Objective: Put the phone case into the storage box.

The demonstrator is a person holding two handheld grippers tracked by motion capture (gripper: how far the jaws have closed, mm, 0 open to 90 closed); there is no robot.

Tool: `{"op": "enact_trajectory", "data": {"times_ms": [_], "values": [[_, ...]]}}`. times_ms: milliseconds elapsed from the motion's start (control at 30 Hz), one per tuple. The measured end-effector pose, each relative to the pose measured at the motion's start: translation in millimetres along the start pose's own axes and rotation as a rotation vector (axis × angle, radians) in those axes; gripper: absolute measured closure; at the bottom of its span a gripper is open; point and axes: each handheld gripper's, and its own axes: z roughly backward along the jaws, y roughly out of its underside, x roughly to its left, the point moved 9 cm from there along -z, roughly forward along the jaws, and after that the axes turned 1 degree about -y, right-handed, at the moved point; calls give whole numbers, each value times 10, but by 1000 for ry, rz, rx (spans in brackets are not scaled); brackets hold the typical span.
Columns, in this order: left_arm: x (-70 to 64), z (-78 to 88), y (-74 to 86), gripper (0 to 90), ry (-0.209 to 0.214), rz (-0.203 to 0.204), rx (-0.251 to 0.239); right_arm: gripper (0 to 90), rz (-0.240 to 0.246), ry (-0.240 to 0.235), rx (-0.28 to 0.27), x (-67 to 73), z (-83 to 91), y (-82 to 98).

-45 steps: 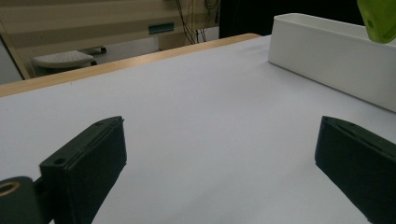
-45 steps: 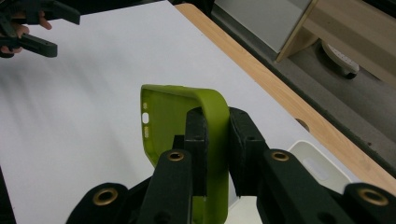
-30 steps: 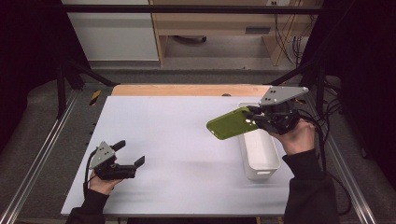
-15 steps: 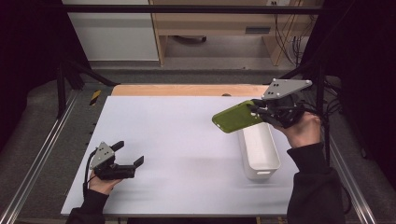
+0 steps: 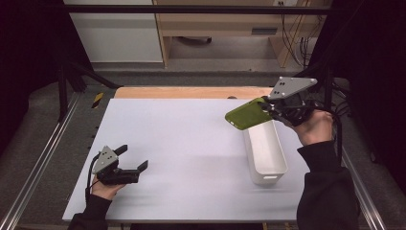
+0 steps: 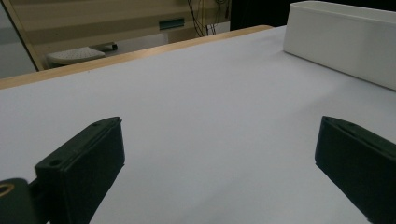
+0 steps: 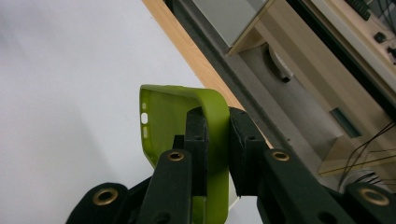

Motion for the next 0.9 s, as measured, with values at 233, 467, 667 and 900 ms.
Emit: {"op": "enact_trajectory", "data": {"times_ms": [233, 467, 667, 900], "values": [[-4, -4, 0, 10, 0, -3, -1, 791, 39, 38, 4, -67, -18, 23], [-6, -2, -3, 10, 2, -2, -1, 791, 56, 52, 13, -127, -37, 50], [-12, -3, -6, 10, 2, -5, -2, 790, 58, 60, 20, -197, -41, 97], [-15, -6, -4, 10, 5, -6, -3, 790, 67, 50, 44, -252, -71, 140]]}}
